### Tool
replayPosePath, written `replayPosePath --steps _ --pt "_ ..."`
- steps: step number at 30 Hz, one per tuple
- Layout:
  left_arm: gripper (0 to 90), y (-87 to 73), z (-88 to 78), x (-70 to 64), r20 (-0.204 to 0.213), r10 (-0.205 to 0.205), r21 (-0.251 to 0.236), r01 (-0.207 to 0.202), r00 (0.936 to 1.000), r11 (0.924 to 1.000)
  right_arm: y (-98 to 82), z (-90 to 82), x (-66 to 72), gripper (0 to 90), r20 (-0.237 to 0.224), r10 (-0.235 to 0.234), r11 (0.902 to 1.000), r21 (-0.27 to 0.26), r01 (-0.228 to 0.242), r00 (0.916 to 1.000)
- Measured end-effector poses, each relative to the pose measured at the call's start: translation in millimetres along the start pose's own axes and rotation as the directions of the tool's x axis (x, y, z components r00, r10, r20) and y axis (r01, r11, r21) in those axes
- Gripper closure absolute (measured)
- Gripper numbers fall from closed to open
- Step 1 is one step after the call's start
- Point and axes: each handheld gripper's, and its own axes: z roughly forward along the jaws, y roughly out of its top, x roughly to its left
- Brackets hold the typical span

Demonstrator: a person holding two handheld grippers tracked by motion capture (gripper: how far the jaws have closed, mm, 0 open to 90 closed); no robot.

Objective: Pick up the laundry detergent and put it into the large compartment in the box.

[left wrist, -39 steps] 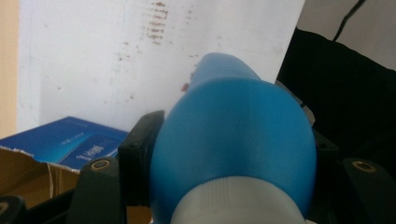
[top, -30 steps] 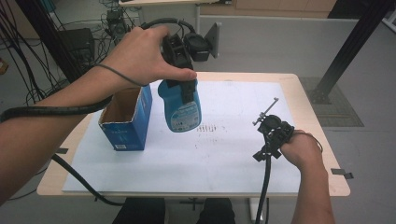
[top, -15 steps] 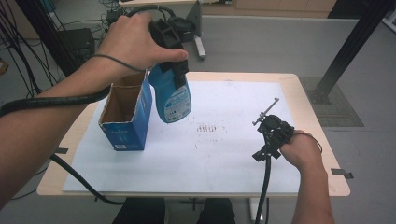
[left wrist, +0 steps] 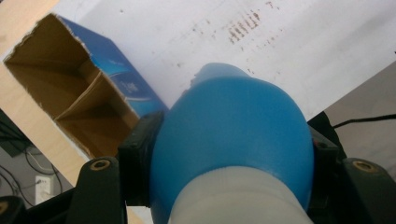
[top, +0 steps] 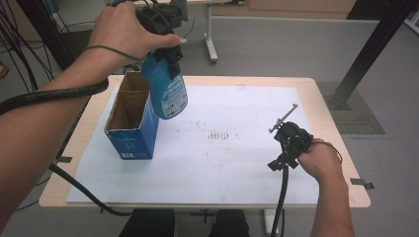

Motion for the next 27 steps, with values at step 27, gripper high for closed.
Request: replayPosePath --steps 27 --pt "37.2 -40.5 -17.5 89.9 -0.026 -0.354 -0.019 0.354 0.9349 0.9352 18.3 8.6 1.4 3.8 -0.009 -0.037 0.9993 0.006 0.038 0.9993"
